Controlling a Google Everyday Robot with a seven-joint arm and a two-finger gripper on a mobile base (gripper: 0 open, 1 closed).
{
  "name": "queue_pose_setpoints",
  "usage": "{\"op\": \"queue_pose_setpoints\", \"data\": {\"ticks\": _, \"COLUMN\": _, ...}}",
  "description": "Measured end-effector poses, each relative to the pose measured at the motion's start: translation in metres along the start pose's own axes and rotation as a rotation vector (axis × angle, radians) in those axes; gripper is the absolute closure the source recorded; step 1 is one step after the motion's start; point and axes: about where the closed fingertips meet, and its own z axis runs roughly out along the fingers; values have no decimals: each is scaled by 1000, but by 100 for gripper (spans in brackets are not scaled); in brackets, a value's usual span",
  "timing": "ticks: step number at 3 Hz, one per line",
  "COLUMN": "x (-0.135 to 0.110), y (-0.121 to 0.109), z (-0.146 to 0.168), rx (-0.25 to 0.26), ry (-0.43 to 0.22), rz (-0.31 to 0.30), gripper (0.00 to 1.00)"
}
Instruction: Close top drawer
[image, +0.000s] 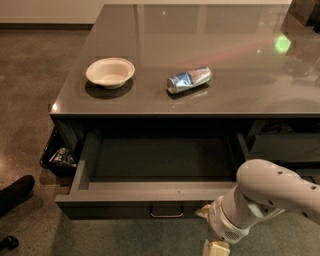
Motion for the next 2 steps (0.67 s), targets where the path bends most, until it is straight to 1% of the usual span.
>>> {"op": "queue_pose_setpoints", "data": {"ticks": 1, "x": -6, "y": -22, "z": -2, "rx": 24, "ry": 7, "rz": -18, "gripper": 0}}
{"op": "queue_pose_setpoints", "data": {"ticks": 2, "x": -22, "y": -54, "z": -5, "rx": 88, "ry": 15, "rz": -57, "gripper": 0}}
